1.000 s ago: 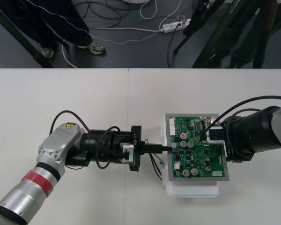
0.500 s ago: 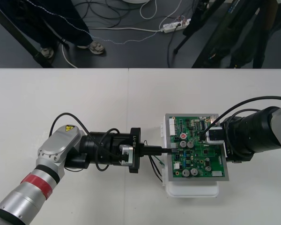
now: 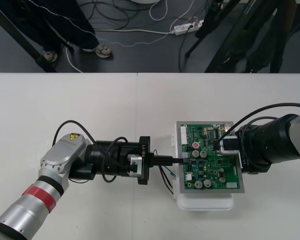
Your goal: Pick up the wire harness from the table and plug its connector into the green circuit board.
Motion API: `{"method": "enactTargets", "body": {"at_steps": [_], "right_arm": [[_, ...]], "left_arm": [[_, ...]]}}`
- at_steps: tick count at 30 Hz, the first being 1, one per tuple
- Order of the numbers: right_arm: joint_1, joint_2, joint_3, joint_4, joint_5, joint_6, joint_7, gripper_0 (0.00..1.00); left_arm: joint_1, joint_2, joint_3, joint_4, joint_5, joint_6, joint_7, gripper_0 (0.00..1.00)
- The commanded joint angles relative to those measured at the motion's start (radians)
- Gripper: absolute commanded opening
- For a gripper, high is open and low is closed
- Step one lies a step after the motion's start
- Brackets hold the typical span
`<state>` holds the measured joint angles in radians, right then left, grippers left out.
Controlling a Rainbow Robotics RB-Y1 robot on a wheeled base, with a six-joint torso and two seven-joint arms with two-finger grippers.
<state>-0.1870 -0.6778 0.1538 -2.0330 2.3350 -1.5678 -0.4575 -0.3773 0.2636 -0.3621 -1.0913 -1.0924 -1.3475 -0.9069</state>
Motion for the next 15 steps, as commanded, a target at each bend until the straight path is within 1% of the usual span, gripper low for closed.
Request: {"method": "enactTargets", "body": {"at_steps": [1,15], "right_arm": [[0.011,0.007,0.018,-0.021,-0.006,-0.003,0.030,1.00],[0.011,0.007,0.018,-0.021,-0.010,-0.003,0.033,1.00]], "left_arm": [[0.011,0.019,-0.023,-0.036,0.006,0.030,-0.032,0.00],[0.009,0.009,-0.023,-0.036,0.005,0.036,-0.029,0.00]]}}
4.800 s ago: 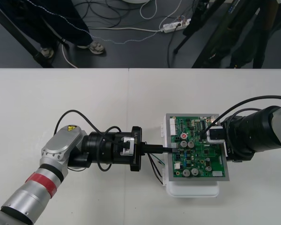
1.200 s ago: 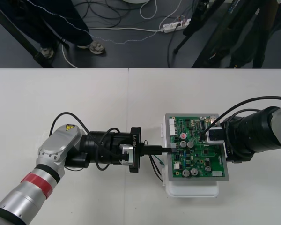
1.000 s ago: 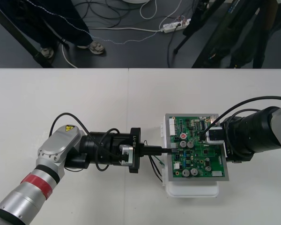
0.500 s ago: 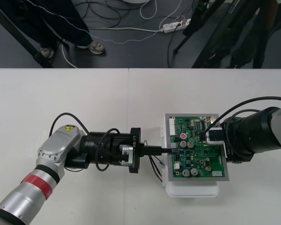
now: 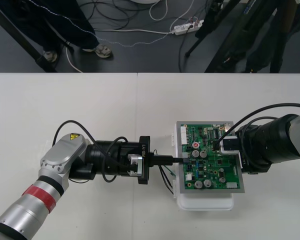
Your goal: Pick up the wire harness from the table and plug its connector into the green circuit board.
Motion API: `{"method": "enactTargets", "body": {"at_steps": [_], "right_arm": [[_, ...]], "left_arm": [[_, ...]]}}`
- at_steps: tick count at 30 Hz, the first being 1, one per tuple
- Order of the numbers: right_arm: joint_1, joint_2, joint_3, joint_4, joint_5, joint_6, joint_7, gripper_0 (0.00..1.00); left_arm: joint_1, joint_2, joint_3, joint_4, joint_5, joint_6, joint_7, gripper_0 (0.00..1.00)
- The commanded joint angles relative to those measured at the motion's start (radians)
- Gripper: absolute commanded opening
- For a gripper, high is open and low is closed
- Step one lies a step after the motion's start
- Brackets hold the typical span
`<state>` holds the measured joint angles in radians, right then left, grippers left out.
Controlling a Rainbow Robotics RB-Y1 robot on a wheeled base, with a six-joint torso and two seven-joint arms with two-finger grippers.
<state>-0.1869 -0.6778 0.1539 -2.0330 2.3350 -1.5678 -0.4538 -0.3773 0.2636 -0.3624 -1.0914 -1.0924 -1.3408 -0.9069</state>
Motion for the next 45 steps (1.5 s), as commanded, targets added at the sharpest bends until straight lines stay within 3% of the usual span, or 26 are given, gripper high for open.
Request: {"method": "enactTargets", "body": {"at_steps": [1,45], "right_arm": [[0.010,0.007,0.018,-0.021,-0.010,-0.003,0.029,1.00],[0.012,0.007,0.018,-0.021,-0.010,-0.003,0.030,1.00]], "left_arm": [[0.009,0.008,-0.026,-0.036,0.005,0.031,-0.029,0.00],[-0.019,-0.056,-0.036,-0.036,0.000,0.058,-0.027,0.00]]}}
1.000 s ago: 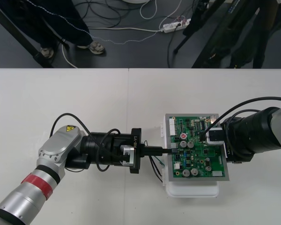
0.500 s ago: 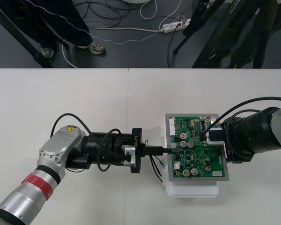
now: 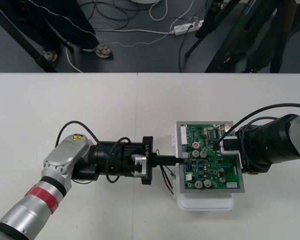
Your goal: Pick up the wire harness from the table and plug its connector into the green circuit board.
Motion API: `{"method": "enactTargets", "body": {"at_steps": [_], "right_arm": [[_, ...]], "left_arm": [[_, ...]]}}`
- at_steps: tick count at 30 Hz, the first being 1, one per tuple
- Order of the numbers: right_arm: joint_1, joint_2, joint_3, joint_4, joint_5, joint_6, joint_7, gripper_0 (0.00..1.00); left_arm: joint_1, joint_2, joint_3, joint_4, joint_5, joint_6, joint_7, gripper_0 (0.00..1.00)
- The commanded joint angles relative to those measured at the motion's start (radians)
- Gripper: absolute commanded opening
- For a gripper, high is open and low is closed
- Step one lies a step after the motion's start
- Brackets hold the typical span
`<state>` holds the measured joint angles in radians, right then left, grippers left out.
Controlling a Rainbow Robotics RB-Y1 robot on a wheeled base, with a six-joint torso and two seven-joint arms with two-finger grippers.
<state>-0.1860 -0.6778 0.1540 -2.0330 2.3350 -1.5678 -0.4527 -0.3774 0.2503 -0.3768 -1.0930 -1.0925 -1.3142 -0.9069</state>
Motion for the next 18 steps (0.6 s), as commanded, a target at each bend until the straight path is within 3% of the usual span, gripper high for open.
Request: {"method": "enactTargets", "body": {"at_steps": [1,18], "right_arm": [[0.010,0.007,0.018,-0.021,-0.008,-0.003,0.029,1.00],[0.010,0.007,0.018,-0.021,-0.005,-0.003,0.029,1.00]], "left_arm": [[-0.020,-0.046,-0.024,-0.034,-0.001,0.032,-0.027,0.00],[-0.023,-0.068,-0.025,-0.034,-0.015,0.033,-0.029,0.00]]}}
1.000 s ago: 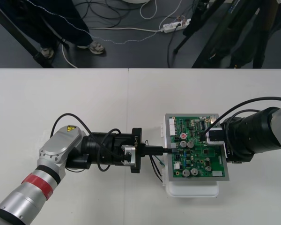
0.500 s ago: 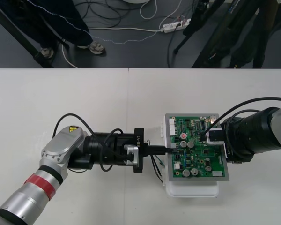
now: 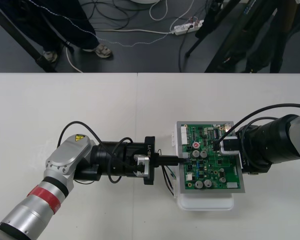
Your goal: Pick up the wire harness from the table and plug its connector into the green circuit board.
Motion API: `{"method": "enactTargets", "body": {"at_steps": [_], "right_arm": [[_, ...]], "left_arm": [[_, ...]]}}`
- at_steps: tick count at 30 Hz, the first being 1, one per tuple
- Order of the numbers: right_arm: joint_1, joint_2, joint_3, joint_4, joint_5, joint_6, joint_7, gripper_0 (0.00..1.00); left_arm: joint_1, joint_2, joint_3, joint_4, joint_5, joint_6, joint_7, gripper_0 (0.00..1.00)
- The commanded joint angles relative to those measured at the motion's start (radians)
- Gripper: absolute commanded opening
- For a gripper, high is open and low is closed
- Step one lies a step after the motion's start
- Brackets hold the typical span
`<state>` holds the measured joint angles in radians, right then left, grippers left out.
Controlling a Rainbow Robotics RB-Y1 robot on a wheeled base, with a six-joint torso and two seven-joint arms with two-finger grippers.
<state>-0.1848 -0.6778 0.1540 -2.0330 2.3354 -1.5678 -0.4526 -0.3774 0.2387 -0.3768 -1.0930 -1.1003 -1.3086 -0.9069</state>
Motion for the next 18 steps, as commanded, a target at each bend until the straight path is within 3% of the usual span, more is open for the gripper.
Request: {"method": "enactTargets", "body": {"at_steps": [1,6,9,10,13,18], "right_arm": [[0.008,0.007,0.018,-0.021,-0.005,-0.003,0.029,1.00],[0.008,0.006,0.018,-0.021,-0.001,-0.003,0.029,1.00],[0.010,-0.002,0.018,-0.021,0.002,-0.003,0.031,1.00],[0.010,-0.009,0.018,-0.021,0.002,-0.003,0.032,1.00],[0.010,-0.034,0.018,-0.021,-0.004,-0.003,0.035,1.00],[0.008,-0.059,0.018,-0.019,-0.008,-0.003,0.031,1.00]], "left_arm": [[-0.023,-0.056,-0.025,-0.034,-0.006,0.026,-0.029,0.00],[-0.023,-0.045,-0.025,-0.034,-0.007,0.028,-0.024,0.01],[-0.021,-0.036,-0.025,-0.034,-0.004,0.028,-0.021,0.44],[-0.021,-0.033,-0.025,-0.034,-0.001,0.028,-0.021,0.53],[-0.020,-0.015,-0.025,-0.034,0.004,0.026,-0.015,0.62],[0.000,0.034,-0.017,-0.062,0.016,0.028,-0.003,0.63]]}}
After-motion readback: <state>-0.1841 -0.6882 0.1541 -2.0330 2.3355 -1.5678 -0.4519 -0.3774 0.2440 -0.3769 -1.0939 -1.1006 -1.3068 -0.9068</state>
